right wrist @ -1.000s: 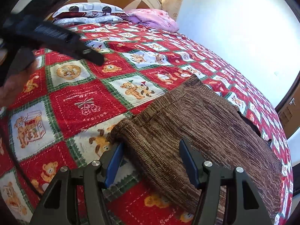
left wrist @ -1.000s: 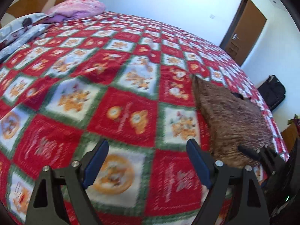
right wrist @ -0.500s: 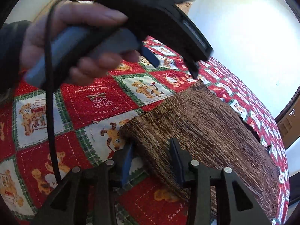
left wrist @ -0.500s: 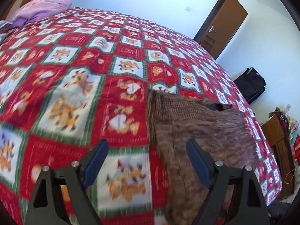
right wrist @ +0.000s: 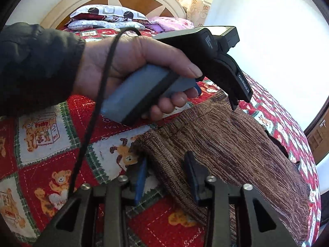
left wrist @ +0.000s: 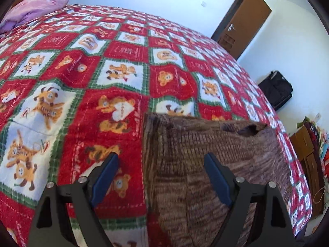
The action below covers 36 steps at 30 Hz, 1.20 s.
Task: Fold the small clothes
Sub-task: 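Grasp the folded sweater edge with the left tool while the right tool grasps it, then lift the held sweater edge with both tools and fold it over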
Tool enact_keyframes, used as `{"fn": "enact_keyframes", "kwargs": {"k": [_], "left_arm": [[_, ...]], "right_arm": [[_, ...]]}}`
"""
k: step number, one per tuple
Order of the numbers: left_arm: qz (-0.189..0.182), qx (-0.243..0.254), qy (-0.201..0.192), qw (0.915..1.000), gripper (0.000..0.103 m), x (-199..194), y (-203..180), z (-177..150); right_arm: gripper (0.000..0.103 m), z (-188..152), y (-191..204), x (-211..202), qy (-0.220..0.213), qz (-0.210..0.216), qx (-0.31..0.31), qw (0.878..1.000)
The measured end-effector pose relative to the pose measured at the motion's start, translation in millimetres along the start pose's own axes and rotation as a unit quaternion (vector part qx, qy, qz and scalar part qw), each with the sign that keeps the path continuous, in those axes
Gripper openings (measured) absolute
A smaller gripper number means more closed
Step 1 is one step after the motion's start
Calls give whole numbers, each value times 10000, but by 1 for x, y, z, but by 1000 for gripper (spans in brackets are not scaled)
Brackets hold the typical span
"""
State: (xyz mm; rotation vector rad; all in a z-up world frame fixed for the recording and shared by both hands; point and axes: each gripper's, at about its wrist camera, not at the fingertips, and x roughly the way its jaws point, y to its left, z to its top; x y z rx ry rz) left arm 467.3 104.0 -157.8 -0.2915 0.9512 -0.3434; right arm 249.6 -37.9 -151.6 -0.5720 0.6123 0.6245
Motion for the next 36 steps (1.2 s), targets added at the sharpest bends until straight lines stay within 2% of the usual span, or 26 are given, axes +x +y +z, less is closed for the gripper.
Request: {"fn": "enact_keyframes", "kwargs": {"k": [1,2,4,5,8,18,26,36], "left_arm": [[-40,-52,-15,10000,75,-1,1,0],[-89,-77,3,9999,51,1,1,1],[-118,-71,172,9998,21,5,1,2],[-183,-89,178,9996,17,4,1,2],[-179,-138,159,9996,13,0,-1,7],[-464,-410,-288,9977,11,-20,-22,22],[-781,-184,-570,9951,11,-31,-73,37],[-1002,223,-644,9926,11,-23,-147,49]], "right_arm": [[19,0,0,-1,-25,-17,-2,10000],[13,-1,-1,-3,-60,-35,0,10000],[9,-2,-3,-8,-132,-30,16,9999],[9,-3,-3,-9,-133,-21,22,9999],[9,-5,-11,-15,-190,-68,95,9998],[8,-19,-58,-52,-618,-364,783,9943],[7,-23,-96,-83,-937,-683,1178,9862],[6,-56,-148,-123,-1095,-1050,1820,9715]]}}
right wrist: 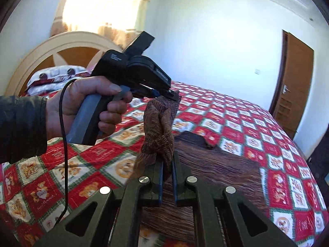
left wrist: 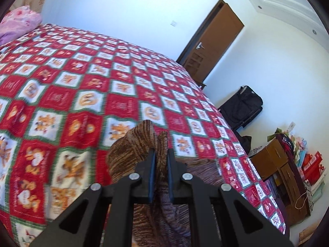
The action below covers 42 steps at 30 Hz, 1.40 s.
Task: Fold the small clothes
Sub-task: 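Lift the held sweater edge with both tools and fold it over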
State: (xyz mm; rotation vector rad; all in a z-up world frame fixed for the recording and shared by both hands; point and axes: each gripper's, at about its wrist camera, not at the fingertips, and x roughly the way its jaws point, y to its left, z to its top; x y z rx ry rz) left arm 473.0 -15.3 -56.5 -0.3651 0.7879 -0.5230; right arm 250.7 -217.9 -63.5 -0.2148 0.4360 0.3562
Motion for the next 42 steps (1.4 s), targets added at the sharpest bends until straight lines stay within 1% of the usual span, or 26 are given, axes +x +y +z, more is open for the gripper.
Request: {"fn": "enact_keyframes", "kwargs": {"k": [3,11,15,24,27,32,36,38,39,41,42], "left_arm": [[-48,121,34,9999,11,11,-18,0],[-197,440,281,9984,11,51,-68,-4],[-292,536,389,9974,11,67,-87,-7],[-496,854,797,9919,11,113,-133,-29],[-435,1042,911,9894,11,126,-148,-38],[-213,1377,1149,9836,11,150,-167,-53],[-96,1536,1265,9800,11,159,-171,-61],[-169,1592,1299,9785,12,158,-175,-62],[-129,1660,1252,9781,13,154,-177,-63],[-132,1825,1189,9759,24,142,-183,-65],[-155,1905,1143,9749,27,134,-185,-66]], "right_arm": [[6,-5,-20,-5,41,-114,199,9997],[6,-22,-64,-17,170,-356,642,9972],[5,-34,-86,-22,309,-482,881,9945],[5,-64,-113,-35,654,-812,1277,9863],[5,-73,-122,-37,767,-868,1432,9829],[5,-90,-138,-33,1043,-807,1807,9747],[5,-104,-149,-25,1393,-621,2102,9657],[5,-110,-150,-21,1565,-462,2206,9616],[5,-113,-151,-20,1623,-347,2270,9596],[6,-116,-153,-20,1723,-160,2370,9560],[6,-118,-154,-22,1753,-91,2425,9541]]}}
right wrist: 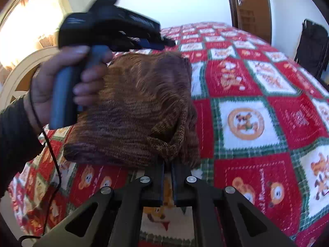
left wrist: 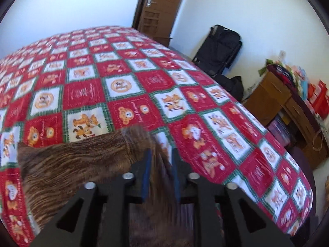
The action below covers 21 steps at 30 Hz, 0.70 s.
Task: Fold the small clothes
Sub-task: 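Lift the held sweater edge with both tools and fold it over, then open both tools and release the sweater onto the folded stack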
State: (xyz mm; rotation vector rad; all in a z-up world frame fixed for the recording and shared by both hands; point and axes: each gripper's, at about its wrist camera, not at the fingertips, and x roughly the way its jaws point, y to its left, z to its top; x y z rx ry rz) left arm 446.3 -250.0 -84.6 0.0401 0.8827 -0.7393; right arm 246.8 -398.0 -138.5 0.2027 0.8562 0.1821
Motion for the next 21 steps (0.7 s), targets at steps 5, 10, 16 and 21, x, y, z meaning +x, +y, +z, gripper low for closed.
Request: {"fn": "enact_keyframes", "kwargs": {"k": [5,10,16,21], "left_arm": [[423,488,-357,9973,59,-53,-8,-35],[867,632,-259,9939,59,-79,6,-93],[1203,369,-188,9919,67,-75,21,-132],[1073,-17,-188,9940,72,-69,36,-147]], "right_arm": [[28,-1,-12,-17,-105,-179,83,9997],[43,19,-26,-39,-558,-277,358,9974],[43,76,8,-14,-759,314,25,9966],[43,108,26,36,-340,925,-59,9951]]}}
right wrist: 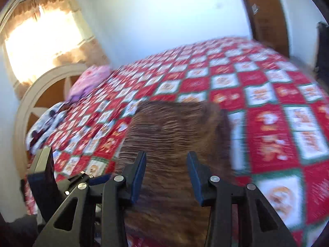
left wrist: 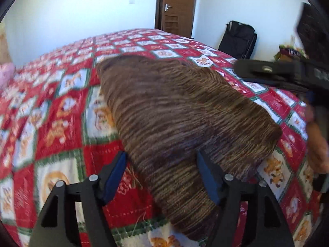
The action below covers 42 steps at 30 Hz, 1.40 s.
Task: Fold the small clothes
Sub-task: 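Open both tools and release the sweater onto the folded stack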
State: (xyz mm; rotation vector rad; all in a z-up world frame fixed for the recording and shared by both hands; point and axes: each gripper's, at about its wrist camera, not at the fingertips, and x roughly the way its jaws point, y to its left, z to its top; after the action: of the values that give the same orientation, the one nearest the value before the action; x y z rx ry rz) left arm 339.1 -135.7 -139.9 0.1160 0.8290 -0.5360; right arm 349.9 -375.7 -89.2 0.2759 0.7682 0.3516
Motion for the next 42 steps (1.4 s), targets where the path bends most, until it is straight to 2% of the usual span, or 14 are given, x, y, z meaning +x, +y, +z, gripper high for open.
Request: {"fn": "enact_keyframes", "kwargs": {"k": [2,4,7,10,13,15,20,25,29,32,35,37,40,42], "left_arm": [[-47,-125,-29,9999,77,-1,3,2],[-43,-183,-63,9998,84,-1,5,2],[-165,-235,44,9996,85,5,7,-2],[-267,-317,132,9991,86,10,11,-4],[-331,-381,135,9986,87,10,13,-5],[-307,-354,123,9988,87,10,12,-6],[-279,-341,130,9989,88,11,12,-6],[-249,-351,131,9990,90,10,11,-7],[-259,-343,146,9990,93,10,11,-8],[-250,-326,156,9990,93,10,11,-8],[-259,-347,145,9990,93,9,11,-9],[-255,-372,125,9989,93,7,11,-10],[-197,-361,128,9991,93,5,10,-11],[-153,-328,144,9992,95,4,8,-13]], "right_arm": [[43,0,-5,18,189,-306,24,9994],[43,-2,-32,37,456,-975,306,9937],[44,-6,-60,36,462,-1259,618,9890],[44,-5,-68,25,475,-1108,884,9888],[44,10,-42,6,-2,-1314,384,9906],[45,22,-18,7,-106,-1121,-11,9936],[45,39,27,52,392,-758,-828,9929],[45,49,-10,96,902,-1134,-308,9890],[44,53,-36,86,772,-866,218,9930],[45,43,-19,63,512,-1250,-122,9908],[50,22,2,29,293,-889,-417,9947],[55,-3,17,17,438,-714,-816,9931],[55,-47,25,22,944,-965,-1438,9804],[55,-66,28,19,815,-1227,-1940,9699]]}}
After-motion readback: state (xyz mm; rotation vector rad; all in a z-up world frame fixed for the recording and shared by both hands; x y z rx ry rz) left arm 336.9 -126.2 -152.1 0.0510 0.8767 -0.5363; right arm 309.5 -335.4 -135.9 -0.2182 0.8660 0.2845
